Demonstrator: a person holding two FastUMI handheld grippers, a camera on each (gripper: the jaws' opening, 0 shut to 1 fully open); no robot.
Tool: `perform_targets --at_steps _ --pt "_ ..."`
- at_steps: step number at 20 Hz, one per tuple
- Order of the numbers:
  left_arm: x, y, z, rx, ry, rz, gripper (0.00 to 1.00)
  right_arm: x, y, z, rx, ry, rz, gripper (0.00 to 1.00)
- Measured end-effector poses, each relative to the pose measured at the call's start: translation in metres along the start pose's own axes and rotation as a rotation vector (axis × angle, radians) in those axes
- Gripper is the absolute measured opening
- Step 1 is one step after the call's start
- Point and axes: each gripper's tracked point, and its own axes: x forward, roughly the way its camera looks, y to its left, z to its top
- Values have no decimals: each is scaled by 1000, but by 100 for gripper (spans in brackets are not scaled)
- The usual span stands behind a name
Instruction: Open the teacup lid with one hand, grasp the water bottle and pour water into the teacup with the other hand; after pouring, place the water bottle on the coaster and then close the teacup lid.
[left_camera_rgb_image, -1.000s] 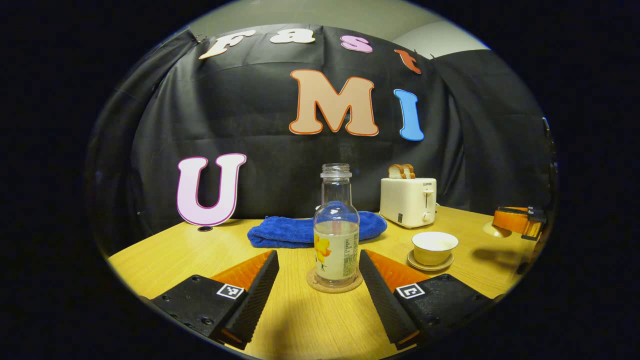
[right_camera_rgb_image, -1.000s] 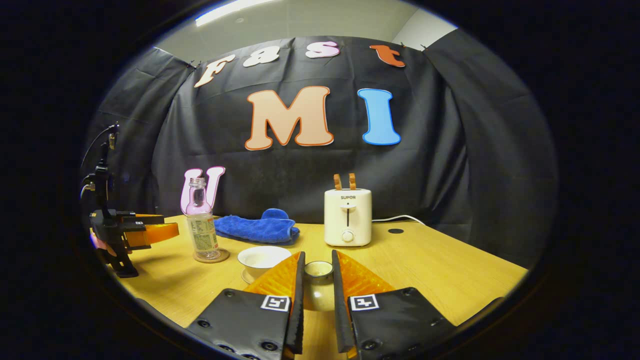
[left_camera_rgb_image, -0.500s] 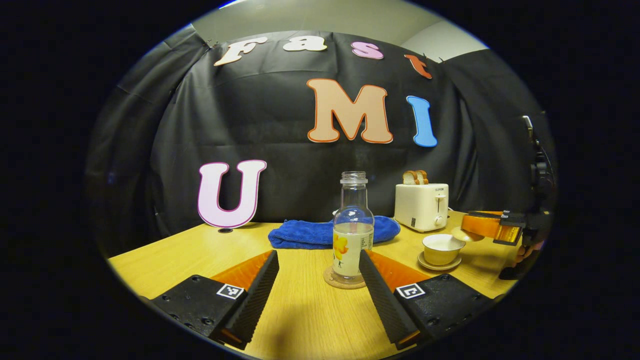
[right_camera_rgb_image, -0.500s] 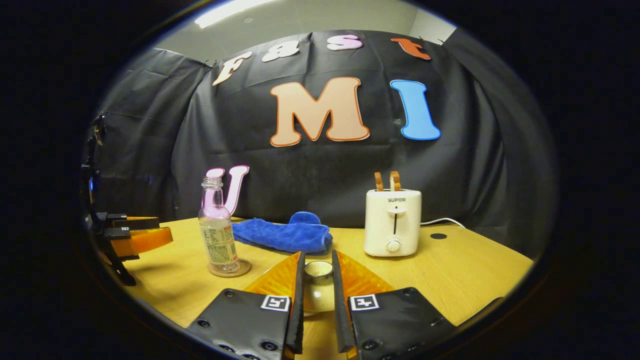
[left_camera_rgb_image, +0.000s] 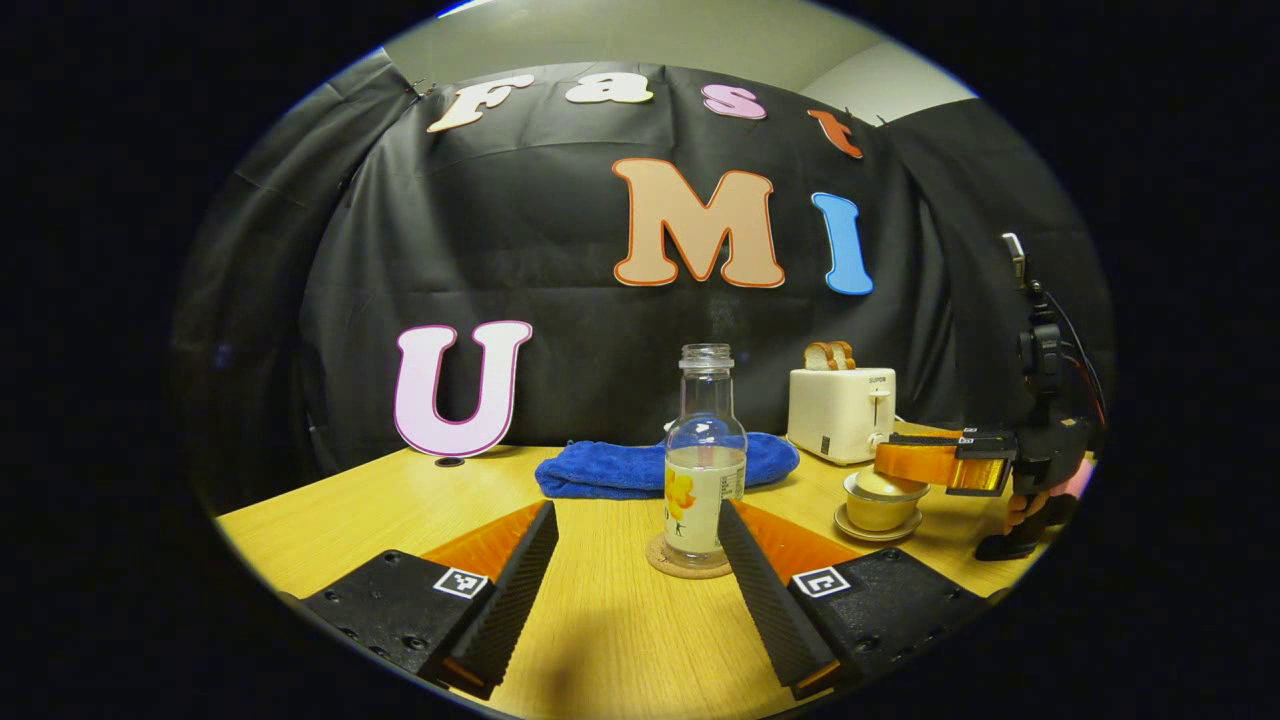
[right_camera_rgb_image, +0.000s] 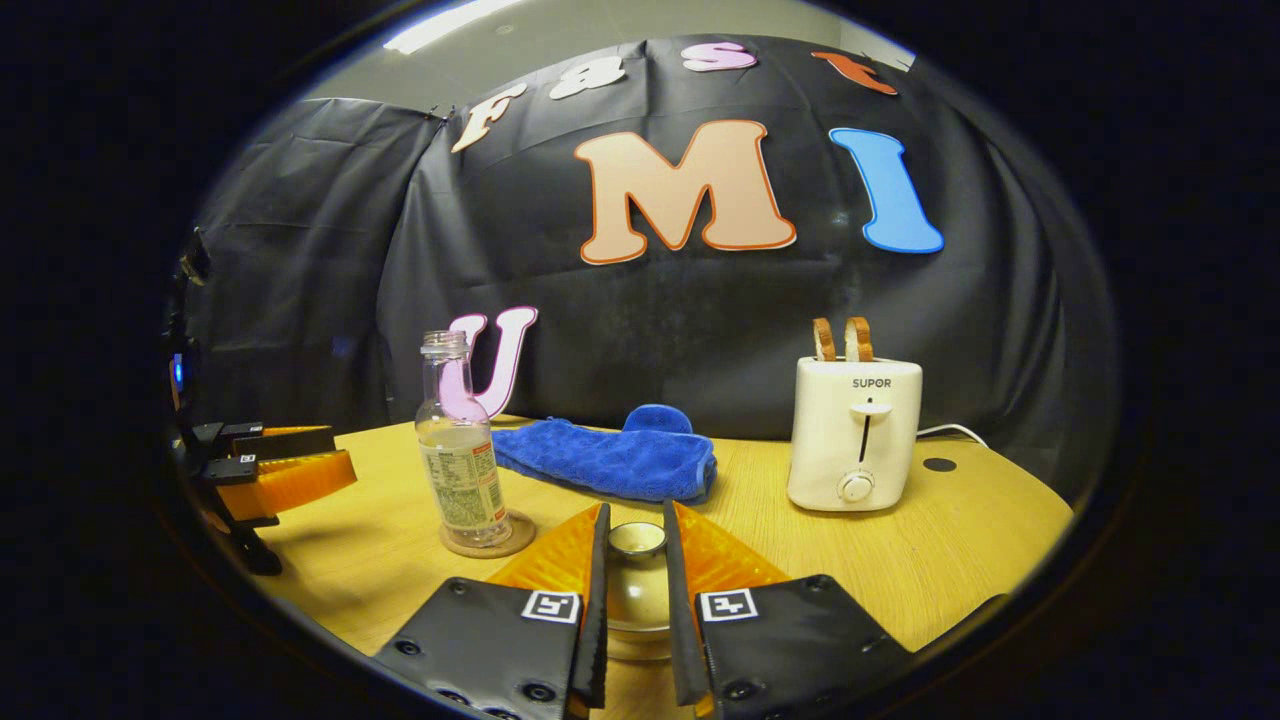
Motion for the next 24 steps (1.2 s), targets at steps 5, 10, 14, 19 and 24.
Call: perform_targets --at_steps 5,10,14,19,24 --pt "0 0 -1 0 0 -1 94 5 -1 -6 4 45 -3 31" --pt "0 -2 -1 -2 0 -10 94 4 -6 -8 14 53 -16 46" --pt "-1 -3 -1 -2 -1 -14 94 -1 -7 -11 13 68 -20 75" --pt "0 -3 -1 -2 -1 -14 94 -25 -10 4 3 -31 -43 94" --pt "-1 -2 -1 -2 -2 -13 94 -56 -27 11 -2 -107 -120 91"
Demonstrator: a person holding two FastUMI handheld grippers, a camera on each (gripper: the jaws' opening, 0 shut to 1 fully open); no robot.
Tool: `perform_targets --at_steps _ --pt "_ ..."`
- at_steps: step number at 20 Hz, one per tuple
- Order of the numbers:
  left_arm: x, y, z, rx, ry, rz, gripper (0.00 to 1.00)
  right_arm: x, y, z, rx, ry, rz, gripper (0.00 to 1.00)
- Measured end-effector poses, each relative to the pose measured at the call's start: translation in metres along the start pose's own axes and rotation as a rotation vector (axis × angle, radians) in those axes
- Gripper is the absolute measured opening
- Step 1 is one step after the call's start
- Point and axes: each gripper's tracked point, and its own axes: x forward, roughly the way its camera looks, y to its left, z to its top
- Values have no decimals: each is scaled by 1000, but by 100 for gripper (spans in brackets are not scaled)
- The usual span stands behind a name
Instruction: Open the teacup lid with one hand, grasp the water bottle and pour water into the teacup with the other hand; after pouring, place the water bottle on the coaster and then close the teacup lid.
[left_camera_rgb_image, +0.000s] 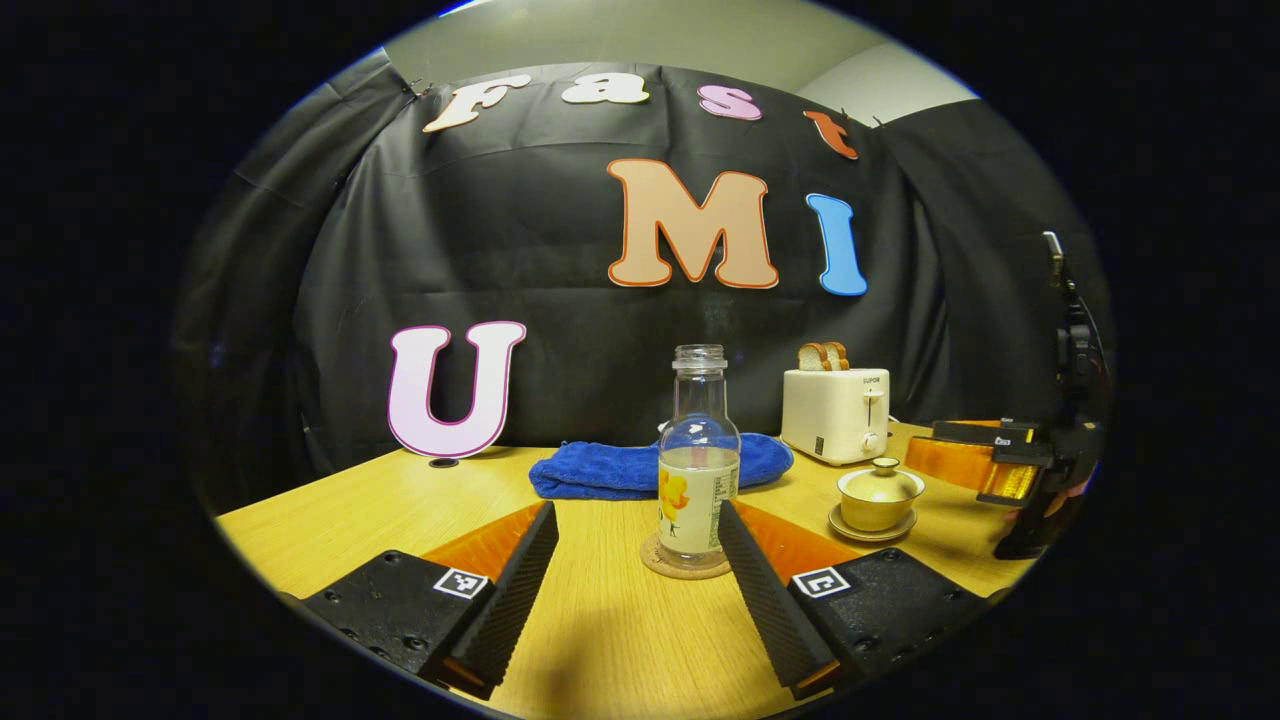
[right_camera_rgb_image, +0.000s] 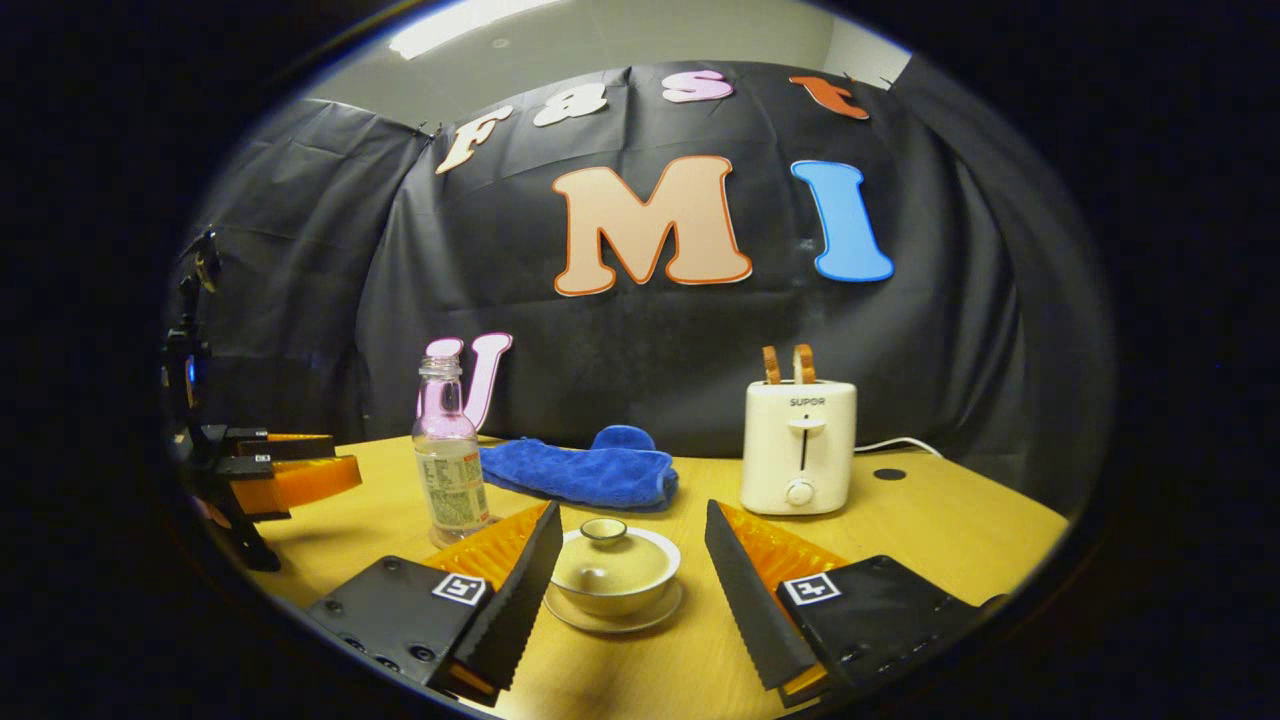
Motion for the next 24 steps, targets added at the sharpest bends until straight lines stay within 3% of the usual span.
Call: perform_targets --at_steps 3,6,9,12,16,24 --pt "0 0 0 1 0 1 94 -18 -13 2 -2 -5 -49 89" --pt "0 6 0 4 0 27 94 -33 -38 4 -6 -9 -152 92" --pt "-3 22 -1 5 2 104 94 -45 -66 5 -11 -14 -297 91" --pt "-10 41 -1 8 7 211 94 -50 -80 6 -14 -17 -379 88" --pt "-17 58 -1 10 8 309 94 -55 -89 7 -17 -20 -433 89" --pt "-17 58 -1 10 8 314 94 -56 -91 7 -18 -20 -452 91"
